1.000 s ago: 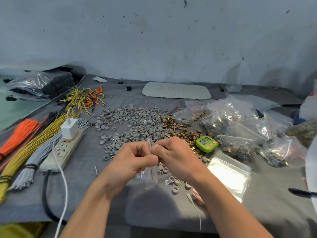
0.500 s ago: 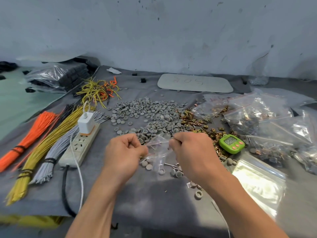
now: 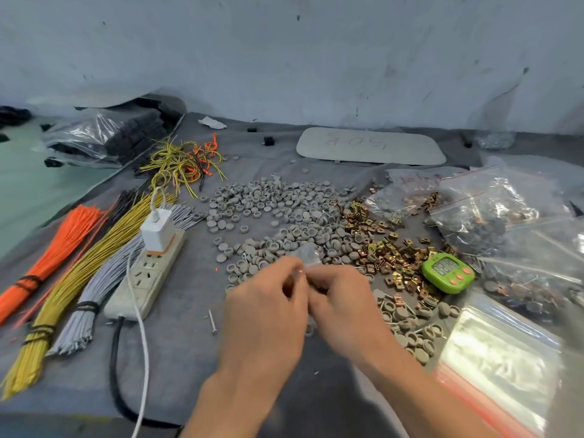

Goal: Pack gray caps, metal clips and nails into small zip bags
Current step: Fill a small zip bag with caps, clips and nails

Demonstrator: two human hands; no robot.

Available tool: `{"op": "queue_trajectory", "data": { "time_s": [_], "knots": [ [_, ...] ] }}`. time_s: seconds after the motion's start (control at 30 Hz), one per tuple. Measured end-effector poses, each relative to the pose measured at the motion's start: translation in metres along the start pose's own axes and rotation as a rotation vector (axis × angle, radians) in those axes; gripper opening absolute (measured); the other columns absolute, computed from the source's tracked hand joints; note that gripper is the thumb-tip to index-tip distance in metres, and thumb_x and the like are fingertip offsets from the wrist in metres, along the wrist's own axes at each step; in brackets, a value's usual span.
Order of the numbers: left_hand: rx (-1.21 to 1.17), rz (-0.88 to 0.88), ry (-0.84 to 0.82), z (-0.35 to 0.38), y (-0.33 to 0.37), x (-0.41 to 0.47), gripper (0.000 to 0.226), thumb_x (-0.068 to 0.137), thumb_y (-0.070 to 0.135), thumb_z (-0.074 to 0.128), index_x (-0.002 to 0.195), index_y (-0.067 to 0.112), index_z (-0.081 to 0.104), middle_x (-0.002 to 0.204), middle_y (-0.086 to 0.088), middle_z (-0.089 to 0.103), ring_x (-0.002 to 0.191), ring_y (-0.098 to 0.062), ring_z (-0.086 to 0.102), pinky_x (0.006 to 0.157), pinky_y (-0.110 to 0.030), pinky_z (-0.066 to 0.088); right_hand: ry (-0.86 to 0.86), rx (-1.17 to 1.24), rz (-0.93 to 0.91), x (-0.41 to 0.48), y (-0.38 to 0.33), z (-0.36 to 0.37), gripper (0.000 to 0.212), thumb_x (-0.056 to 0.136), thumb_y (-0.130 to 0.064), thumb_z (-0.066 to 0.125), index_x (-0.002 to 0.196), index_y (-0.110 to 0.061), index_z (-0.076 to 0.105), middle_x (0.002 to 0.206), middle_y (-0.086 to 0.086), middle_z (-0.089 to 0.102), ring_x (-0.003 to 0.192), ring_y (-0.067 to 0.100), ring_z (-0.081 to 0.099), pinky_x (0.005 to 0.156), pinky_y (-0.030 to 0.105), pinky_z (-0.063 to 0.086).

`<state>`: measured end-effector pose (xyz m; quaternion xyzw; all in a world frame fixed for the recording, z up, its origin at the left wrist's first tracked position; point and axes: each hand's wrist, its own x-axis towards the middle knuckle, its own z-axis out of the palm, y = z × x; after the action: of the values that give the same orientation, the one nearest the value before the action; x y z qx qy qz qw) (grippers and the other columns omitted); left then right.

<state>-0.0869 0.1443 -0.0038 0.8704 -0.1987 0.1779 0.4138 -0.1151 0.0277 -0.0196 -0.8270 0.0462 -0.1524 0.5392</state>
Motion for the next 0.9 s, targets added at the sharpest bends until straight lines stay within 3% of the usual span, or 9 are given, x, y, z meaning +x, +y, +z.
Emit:
{"op": "queue_trajectory", "data": {
  "time_s": [0.13, 0.23, 0.4, 0.5, 0.67, 0.73, 0.77, 0.83, 0.9],
  "knots": [
    [0.019, 0.062, -0.050, 0.003, -0.002, 0.000, 0.025, 0.088, 0.024, 0.076, 0.106, 0.041, 0.071, 0.082, 0.013, 0.074, 0.072, -0.011, 0.065, 0.068, -0.030, 0.050, -0.071, 0.730, 0.468, 0.010, 0.002, -0.002, 0.020, 0.100, -0.001, 0.054, 0.091, -0.003, 0.072, 0.059, 0.003, 0.055, 0.043, 0.007, 0.040, 0.041, 0.019, 0.032],
    [0.078, 0.088, -0.100, 0.006, -0.006, 0.003, 0.023, 0.086, 0.023, 0.077, 0.104, 0.037, 0.073, 0.082, 0.011, 0.074, 0.073, -0.013, 0.066, 0.068, -0.033, 0.053, 0.027, 1.103, 0.575, 0.019, 0.002, 0.003, 0.024, 0.100, 0.008, 0.048, 0.099, 0.001, 0.071, 0.060, 0.004, 0.059, 0.042, 0.006, 0.049, 0.041, 0.017, 0.041],
    [0.182, 0.152, -0.120, 0.018, 0.002, 0.001, 0.036, 0.070, 0.011, 0.087, 0.098, 0.030, 0.073, 0.072, 0.004, 0.073, 0.063, -0.022, 0.067, 0.052, -0.031, 0.051, 0.087, 1.349, 0.626, 0.025, 0.002, 0.004, 0.030, 0.089, 0.019, 0.049, 0.092, 0.001, 0.073, 0.087, 0.021, 0.068, 0.072, 0.024, 0.069, 0.067, 0.031, 0.062],
    [0.139, 0.192, -0.085, 0.028, 0.014, -0.005, 0.048, 0.072, 0.006, 0.085, 0.113, 0.029, 0.073, 0.083, 0.004, 0.075, 0.073, -0.016, 0.067, 0.067, -0.034, 0.056, 0.145, 1.322, 0.683, 0.022, 0.001, 0.001, 0.011, 0.087, 0.000, 0.068, 0.094, 0.000, 0.077, 0.102, 0.016, 0.075, 0.085, 0.022, 0.073, 0.081, 0.032, 0.061],
    [0.034, 0.136, -0.076, 0.028, 0.020, -0.006, 0.073, 0.078, 0.002, 0.076, 0.142, 0.033, 0.058, 0.102, 0.005, 0.073, 0.095, -0.010, 0.055, 0.084, -0.023, 0.041, -0.178, 1.088, 0.596, 0.016, -0.001, -0.016, 0.043, 0.102, -0.026, 0.058, 0.129, 0.007, 0.065, 0.133, 0.024, 0.056, 0.116, 0.028, 0.052, 0.122, 0.046, 0.035],
    [0.009, 0.161, -0.135, 0.018, 0.015, -0.005, 0.077, 0.077, 0.013, 0.073, 0.143, 0.044, 0.051, 0.110, 0.017, 0.065, 0.097, -0.001, 0.056, 0.089, -0.012, 0.039, -0.207, 0.936, 0.515, 0.017, -0.001, -0.024, 0.045, 0.103, -0.020, 0.055, 0.138, 0.008, 0.056, 0.141, 0.029, 0.056, 0.123, 0.029, 0.060, 0.121, 0.051, 0.034],
    [0.036, 0.204, -0.170, 0.013, 0.011, -0.003, 0.081, 0.073, 0.016, 0.070, 0.145, 0.046, 0.047, 0.119, 0.021, 0.059, 0.106, 0.001, 0.054, 0.096, -0.008, 0.035, -0.201, 0.848, 0.461, 0.017, -0.002, -0.028, 0.038, 0.103, -0.015, 0.054, 0.134, 0.005, 0.061, 0.130, 0.022, 0.067, 0.117, 0.024, 0.065, 0.117, 0.047, 0.043],
    [0.175, 0.306, -0.255, 0.006, -0.001, 0.001, 0.097, 0.062, 0.016, 0.067, 0.150, 0.044, 0.040, 0.143, 0.019, 0.046, 0.136, -0.005, 0.042, 0.115, -0.014, 0.023, -0.202, 0.682, 0.390, 0.017, -0.002, -0.030, 0.027, 0.102, -0.003, 0.051, 0.117, -0.002, 0.073, 0.114, 0.010, 0.077, 0.109, 0.020, 0.072, 0.105, 0.041, 0.054],
    [0.320, 0.351, -0.357, 0.007, -0.010, 0.006, 0.111, 0.056, 0.006, 0.071, 0.155, 0.041, 0.034, 0.164, 0.011, 0.030, 0.155, -0.011, 0.019, 0.126, -0.024, 0.007, -0.200, 0.617, 0.421, 0.017, 0.003, -0.027, 0.024, 0.099, 0.003, 0.050, 0.106, 0.005, 0.072, 0.108, 0.021, 0.076, 0.102, 0.027, 0.074, 0.099, 0.046, 0.057]
  ]
}}
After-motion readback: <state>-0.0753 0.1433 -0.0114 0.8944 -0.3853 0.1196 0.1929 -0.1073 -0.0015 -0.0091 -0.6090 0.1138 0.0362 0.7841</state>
